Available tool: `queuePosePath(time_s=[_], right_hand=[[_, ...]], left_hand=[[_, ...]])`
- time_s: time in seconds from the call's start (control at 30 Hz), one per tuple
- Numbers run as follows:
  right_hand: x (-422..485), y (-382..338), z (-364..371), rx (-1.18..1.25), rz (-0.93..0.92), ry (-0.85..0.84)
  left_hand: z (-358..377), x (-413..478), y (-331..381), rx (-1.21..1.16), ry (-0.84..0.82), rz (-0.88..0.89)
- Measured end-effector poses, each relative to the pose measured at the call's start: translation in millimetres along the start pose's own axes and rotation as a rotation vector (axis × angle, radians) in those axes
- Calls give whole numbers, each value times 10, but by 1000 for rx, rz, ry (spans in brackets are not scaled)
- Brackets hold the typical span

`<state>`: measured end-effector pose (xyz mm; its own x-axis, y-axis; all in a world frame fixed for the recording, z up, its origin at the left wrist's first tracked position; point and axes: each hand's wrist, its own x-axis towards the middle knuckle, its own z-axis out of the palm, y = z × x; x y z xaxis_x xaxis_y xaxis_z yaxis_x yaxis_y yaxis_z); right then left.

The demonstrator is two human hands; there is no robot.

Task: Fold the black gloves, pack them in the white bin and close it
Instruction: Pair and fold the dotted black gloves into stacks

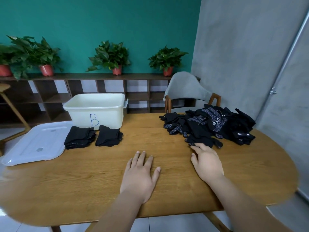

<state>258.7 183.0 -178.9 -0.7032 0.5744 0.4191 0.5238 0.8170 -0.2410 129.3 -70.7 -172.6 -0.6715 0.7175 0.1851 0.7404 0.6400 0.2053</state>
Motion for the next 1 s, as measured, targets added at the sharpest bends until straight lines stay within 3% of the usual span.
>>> queuePosePath(time_s=[0.1,0.3,0.47,0.53,0.6,0.67,0.83,1.0], right_hand=[[-68,-52,-91,170,-92,71],[147,-337,-493,570,-58,210],[458,-348,-776,901,176,247],[535,-164,-737,886,369,201],[510,69,-668,690,553,83],[375,258,-583,461,584,-37],[30,237,-507,394,169,115],[-163,28,-387,223,-196,-259]], left_hand=[[-13,-11,4,-12,9,0],[-34,-26,7,-23,32,2],[-58,-59,23,-26,48,5],[-62,-62,24,-24,54,6],[-59,-66,20,-25,54,2],[-52,-70,15,-28,53,0],[-33,-34,13,-37,56,-3],[-21,-63,8,-25,73,9]])
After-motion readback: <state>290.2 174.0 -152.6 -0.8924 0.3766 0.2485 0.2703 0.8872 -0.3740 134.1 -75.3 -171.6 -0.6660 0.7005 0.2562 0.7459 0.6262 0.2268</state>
